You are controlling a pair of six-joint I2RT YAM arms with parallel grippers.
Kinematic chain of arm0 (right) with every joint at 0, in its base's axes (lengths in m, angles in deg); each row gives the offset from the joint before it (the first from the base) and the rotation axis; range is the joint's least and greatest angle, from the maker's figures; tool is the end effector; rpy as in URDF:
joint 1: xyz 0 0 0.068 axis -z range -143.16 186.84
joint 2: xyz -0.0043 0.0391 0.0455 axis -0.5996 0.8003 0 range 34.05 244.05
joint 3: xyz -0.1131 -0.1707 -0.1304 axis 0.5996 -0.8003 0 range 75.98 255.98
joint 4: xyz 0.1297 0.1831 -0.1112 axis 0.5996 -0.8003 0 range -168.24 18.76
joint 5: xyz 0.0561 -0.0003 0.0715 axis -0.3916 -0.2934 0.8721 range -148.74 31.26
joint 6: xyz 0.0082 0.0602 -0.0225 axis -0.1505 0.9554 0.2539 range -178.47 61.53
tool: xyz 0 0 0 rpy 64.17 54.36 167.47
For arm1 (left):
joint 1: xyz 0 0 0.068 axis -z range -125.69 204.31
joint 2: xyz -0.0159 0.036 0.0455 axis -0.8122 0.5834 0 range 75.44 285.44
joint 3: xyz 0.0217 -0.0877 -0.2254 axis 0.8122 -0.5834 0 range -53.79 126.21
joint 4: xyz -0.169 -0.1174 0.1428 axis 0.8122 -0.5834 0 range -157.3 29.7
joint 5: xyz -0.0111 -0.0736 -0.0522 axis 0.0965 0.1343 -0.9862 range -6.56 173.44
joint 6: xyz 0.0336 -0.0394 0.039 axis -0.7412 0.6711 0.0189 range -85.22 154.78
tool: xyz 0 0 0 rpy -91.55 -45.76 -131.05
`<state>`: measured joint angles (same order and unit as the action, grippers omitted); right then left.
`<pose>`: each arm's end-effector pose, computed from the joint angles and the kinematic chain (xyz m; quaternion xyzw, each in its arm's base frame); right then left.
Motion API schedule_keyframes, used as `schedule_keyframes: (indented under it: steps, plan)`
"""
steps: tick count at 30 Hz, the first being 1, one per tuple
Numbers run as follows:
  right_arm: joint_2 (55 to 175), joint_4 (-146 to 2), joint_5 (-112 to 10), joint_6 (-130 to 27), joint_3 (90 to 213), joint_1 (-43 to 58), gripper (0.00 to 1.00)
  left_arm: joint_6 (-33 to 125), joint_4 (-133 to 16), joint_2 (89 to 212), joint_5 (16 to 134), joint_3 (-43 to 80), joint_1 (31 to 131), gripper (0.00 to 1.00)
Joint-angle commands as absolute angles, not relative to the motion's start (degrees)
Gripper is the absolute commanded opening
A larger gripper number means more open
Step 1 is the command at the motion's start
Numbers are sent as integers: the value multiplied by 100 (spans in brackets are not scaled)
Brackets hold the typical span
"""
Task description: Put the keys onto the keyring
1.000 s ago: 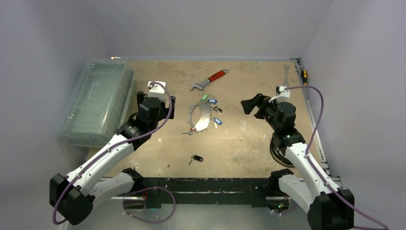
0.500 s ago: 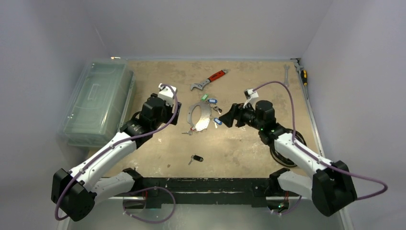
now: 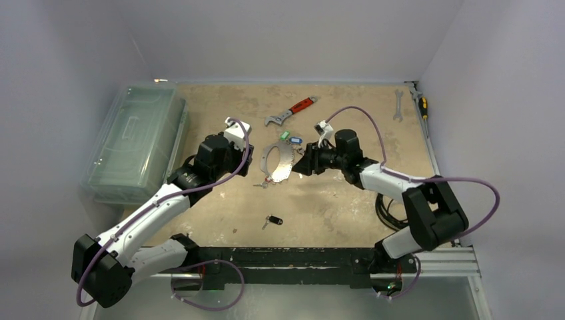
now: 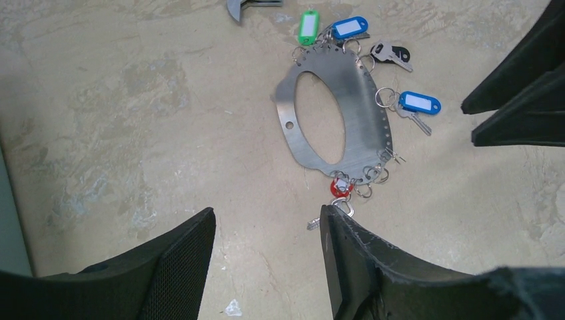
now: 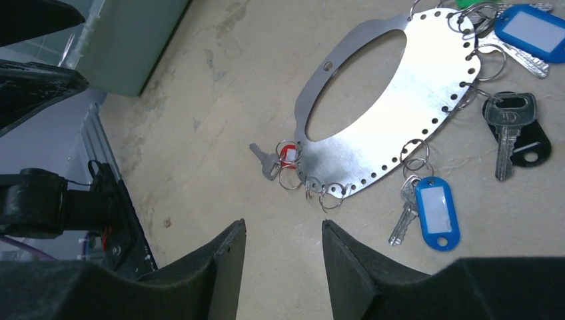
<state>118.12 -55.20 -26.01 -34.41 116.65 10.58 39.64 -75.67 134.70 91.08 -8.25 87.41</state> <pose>0.2659 0.1617 0.1748 -0.1622 0.8167 0.4299 0.3491 0.2133 -0.1310 0.2562 0.1770 0.8424 -0.1102 0.4968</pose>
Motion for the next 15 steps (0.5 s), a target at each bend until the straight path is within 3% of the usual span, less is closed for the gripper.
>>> schedule_keyframes:
  steps: [1, 15]
  plan:
    - [12319, -5190, -2083, -3686, 12112, 1034, 47, 3900, -7445, 13493, 8900, -583, 8717, 57]
    - [13537, -5010, -1862, -3772, 12511, 975, 42, 3882, -7446, 13546, 8749, -553, 8718, 56]
